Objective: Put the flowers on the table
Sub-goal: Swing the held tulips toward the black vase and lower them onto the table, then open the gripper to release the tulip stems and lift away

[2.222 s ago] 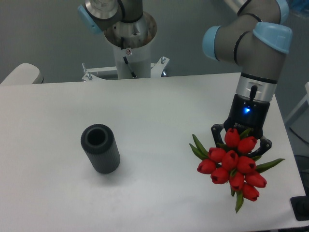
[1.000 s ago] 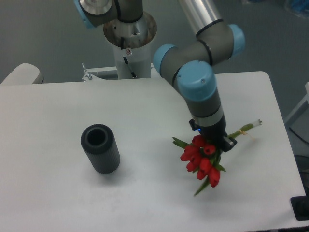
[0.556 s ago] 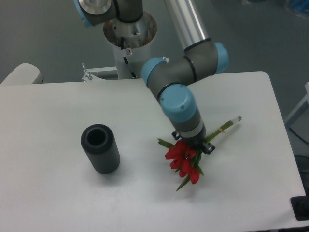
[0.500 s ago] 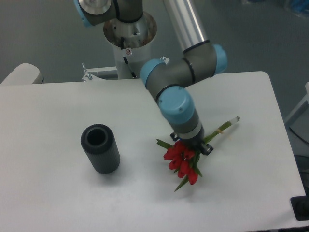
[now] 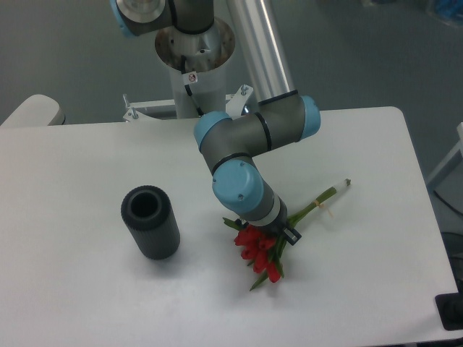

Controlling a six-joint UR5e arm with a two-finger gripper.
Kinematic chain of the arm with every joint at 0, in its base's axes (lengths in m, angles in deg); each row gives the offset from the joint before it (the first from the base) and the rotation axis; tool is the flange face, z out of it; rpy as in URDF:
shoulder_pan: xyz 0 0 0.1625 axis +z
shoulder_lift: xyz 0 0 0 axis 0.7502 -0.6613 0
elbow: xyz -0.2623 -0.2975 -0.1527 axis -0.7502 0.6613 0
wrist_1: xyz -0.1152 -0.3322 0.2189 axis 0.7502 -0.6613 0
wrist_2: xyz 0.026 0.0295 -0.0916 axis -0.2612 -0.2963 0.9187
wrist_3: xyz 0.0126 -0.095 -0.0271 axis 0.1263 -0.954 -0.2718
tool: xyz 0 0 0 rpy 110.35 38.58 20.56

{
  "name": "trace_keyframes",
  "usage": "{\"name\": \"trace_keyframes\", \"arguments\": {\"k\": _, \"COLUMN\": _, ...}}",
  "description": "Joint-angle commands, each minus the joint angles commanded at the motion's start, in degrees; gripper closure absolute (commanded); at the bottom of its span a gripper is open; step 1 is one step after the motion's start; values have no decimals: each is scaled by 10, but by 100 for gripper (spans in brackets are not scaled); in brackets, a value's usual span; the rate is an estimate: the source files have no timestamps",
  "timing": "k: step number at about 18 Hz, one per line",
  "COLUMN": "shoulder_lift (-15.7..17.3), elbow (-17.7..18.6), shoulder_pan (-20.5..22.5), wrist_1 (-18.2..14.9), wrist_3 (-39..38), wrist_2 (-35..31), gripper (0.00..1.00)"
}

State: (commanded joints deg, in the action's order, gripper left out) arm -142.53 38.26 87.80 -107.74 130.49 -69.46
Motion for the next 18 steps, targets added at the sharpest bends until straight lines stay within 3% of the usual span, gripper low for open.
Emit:
{"name": "trace_keyframes", "arguments": {"k": 1, "shoulder_lift": 0, "elbow": -2, "shoulder_pan": 0, "wrist_1": 2, "wrist_3": 0, "wrist_2": 0, "gripper": 24}}
{"name": "trace_keyframes", "arguments": {"k": 2, "shoulder_lift": 0, "elbow": -5, "shoulder_pan": 0, "wrist_1": 3, "wrist_3": -1, "wrist_2": 1, "gripper": 12}}
{"name": "trace_keyframes", "arguments": {"k": 5, "shoulder_lift": 1, "elbow": -33, "shoulder_pan": 3, "wrist_1": 4, "wrist_3": 1, "wrist_2": 5, "gripper": 1}}
{"name": "trace_keyframes", "arguments": {"k": 9, "shoulder_lift": 4, "elbow": -89, "shoulder_pan": 8, "wrist_1": -8, "wrist_3": 0, "wrist_2": 36, "gripper": 0}}
{"name": "trace_keyframes", "arguments": {"k": 14, "shoulder_lift": 0, "elbow": -195, "shoulder_pan": 49, "wrist_1": -96, "wrist_3": 1, "wrist_2": 115, "gripper": 0}}
{"name": "trace_keyframes", "arguments": {"k": 18, "shoulder_lift": -5, "elbow": -243, "shoulder_pan": 89, "wrist_1": -123, "wrist_3": 74, "wrist_2": 146, "gripper": 0}}
